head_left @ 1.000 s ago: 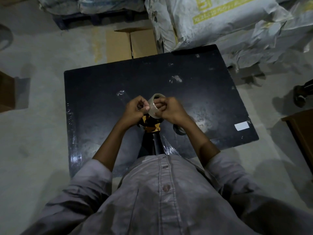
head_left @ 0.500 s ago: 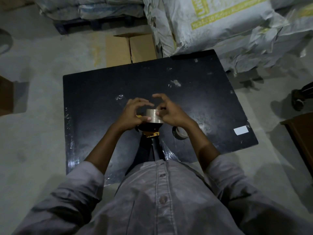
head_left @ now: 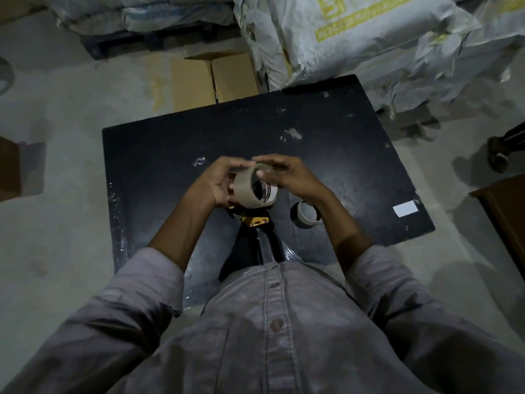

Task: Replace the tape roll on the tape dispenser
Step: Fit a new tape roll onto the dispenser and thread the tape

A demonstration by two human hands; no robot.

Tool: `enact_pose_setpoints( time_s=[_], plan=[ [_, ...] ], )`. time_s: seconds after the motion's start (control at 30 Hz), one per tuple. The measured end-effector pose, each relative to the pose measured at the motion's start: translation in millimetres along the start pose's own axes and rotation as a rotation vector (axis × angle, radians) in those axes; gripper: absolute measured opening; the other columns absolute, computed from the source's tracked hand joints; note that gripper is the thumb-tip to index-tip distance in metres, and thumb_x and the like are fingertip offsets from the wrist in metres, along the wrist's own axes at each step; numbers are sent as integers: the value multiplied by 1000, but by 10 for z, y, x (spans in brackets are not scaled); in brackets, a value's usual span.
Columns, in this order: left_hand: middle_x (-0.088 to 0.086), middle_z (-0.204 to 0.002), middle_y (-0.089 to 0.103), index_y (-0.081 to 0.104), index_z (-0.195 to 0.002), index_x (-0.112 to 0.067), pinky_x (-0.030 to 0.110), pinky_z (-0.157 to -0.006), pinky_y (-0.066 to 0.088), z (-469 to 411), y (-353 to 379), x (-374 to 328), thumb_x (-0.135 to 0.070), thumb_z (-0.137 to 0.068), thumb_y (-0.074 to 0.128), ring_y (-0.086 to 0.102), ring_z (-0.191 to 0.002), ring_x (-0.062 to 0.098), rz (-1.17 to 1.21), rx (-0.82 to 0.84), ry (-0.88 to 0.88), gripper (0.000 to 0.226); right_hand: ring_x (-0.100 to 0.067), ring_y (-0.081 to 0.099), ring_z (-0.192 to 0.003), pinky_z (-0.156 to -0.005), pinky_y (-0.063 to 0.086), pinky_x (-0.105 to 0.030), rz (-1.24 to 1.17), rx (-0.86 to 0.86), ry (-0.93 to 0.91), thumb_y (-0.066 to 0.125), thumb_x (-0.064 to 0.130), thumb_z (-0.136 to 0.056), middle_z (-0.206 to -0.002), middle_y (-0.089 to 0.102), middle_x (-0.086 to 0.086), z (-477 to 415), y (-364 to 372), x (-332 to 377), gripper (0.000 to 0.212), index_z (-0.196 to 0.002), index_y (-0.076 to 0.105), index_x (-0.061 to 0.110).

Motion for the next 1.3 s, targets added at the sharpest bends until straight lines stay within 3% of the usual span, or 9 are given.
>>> enact_pose_setpoints(
  time_s=[0.07, 0.17, 0.27, 0.4, 0.53, 0.67, 0.77, 0.87, 1.3],
  plan=[
    [11, -96, 77, 82, -110, -10, 38, -85, 63, 39, 163, -8, -18, -93, 72, 74, -74, 23, 45, 66, -38, 21, -26, 75, -124, -95, 62, -30, 23, -43, 26, 79, 5, -100, -133, 78, -11, -16, 69, -52, 39, -139, 73, 5],
    [13, -83, 76, 75, -114, -4, 31, -64, 65, 34, 227, -59, -14, -102, 60, 74, -60, 23, 156, 26, -56, 22, -32, 81, -111, -79, 68, -33, -30, -131, 80, 81, 11, -99, -125, 80, -13, -22, 124, -104, 36, -134, 76, 6],
    [7, -109, 70, 74, -115, -13, 31, -74, 54, -74, 51, -61, -36, -100, 69, 69, -86, 23, 43, -100, 9, 28, -36, 83, -89, -66, 71, -46, -135, -256, 226, 74, 8, -104, -122, 76, -17, -21, 103, -194, 25, -128, 74, 1],
    [-5, -99, 79, 81, -120, -17, 29, -68, 49, -117, -146, -98, -53, -101, 75, 67, -90, 13, -286, -341, 447, 41, -32, 83, -72, -86, 69, -53, -138, -406, 338, 66, 12, -108, -105, 78, -18, -33, -11, -276, 24, -128, 72, -2],
    [-9, -119, 83, 83, -128, -18, 19, -91, 58, -162, -134, -59, -37, -103, 79, 76, -109, 0, -510, -280, 633, 32, -31, 84, -76, -92, 68, -52, -93, -425, 377, 65, 15, -110, -89, 78, -13, -36, -2, -386, 24, -124, 74, -2],
    [-1, -131, 79, 78, -137, -14, 27, -98, 60, -303, -201, 12, -32, -109, 71, 74, -114, 7, -721, -297, 601, 34, -34, 84, -87, -93, 67, -54, -24, -450, 423, 71, 20, -106, -85, 79, -10, -59, 19, -544, 25, -113, 78, -3],
    [5, -118, 84, 84, -125, -12, 40, -98, 64, -456, -291, 82, -28, -106, 76, 79, -107, 16, -878, -365, 573, 27, -32, 84, -79, -89, 68, -58, 117, -468, 474, 80, 33, -95, -70, 80, -8, -69, 18, -774, 33, -72, 81, 11],
    [7, -111, 86, 87, -117, -11, 29, -82, 58, -549, -279, 132, -27, -102, 82, 78, -95, 15, -1010, -451, 554, 23, -31, 83, -72, -87, 68, -58, 164, -482, 526, 78, 33, -95, -59, 75, -9, -96, 18, -1013, 56, -44, 66, 16],
    [2, -107, 86, 88, -114, -18, 45, -96, 66, -691, -441, 200, -36, -98, 84, 81, -99, 15, -999, -422, 483, 24, -28, 83, -68, -78, 70, -53, 265, -513, 442, 85, 29, -97, -57, 74, -6, -73, -54, -986, 53, -50, 62, 20]
  ],
)
Point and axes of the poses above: each hand's wrist, its own z-axis away from the middle knuckle, its own y-axis out of the palm, x = y × z, the point moved 4 cm from there along -z, towards the middle knuckle
